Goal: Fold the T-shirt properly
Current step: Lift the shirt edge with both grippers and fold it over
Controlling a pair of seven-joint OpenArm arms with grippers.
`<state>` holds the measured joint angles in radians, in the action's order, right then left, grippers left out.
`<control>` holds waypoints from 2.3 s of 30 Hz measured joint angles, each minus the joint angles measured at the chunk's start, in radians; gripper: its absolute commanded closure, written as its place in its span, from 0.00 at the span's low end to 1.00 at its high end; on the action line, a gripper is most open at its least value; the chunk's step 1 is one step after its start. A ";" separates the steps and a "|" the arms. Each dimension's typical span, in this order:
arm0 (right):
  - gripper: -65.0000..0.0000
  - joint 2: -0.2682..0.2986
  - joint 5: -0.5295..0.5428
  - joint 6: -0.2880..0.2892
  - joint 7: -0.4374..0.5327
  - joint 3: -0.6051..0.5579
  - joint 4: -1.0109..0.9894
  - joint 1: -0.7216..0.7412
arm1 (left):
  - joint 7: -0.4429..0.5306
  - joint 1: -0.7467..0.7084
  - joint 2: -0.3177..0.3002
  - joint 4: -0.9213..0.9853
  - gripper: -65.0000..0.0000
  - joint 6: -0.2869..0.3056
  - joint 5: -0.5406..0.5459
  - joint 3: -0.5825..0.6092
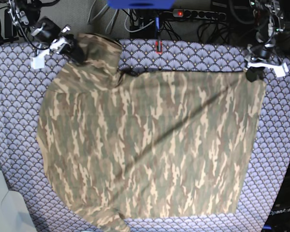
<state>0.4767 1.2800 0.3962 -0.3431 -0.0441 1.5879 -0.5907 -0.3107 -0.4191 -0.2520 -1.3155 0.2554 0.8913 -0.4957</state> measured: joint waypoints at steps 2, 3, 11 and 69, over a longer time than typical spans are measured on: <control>1.00 -0.001 0.000 0.001 0.030 0.009 0.033 -0.035 | 0.003 -0.023 -0.004 -0.001 0.99 0.003 0.003 -0.019; 1.00 -0.001 -0.001 0.001 0.040 0.014 0.046 -0.051 | 0.005 -0.032 -0.006 -0.001 0.99 0.004 0.006 -0.026; 1.00 0.008 -0.079 0.000 0.164 0.027 0.159 -0.167 | -0.023 -0.119 -0.014 -0.101 0.99 -0.029 -0.019 -0.038; 1.00 0.000 -0.238 0.054 -0.211 0.074 -0.035 0.486 | -0.382 0.348 0.003 -0.277 0.99 -0.041 -0.504 -0.043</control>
<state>0.4763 1.0424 0.4500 -0.5545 0.0303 1.5524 -0.1051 -0.6930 -0.0708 -0.2493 -1.5925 0.2146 0.3874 -0.5388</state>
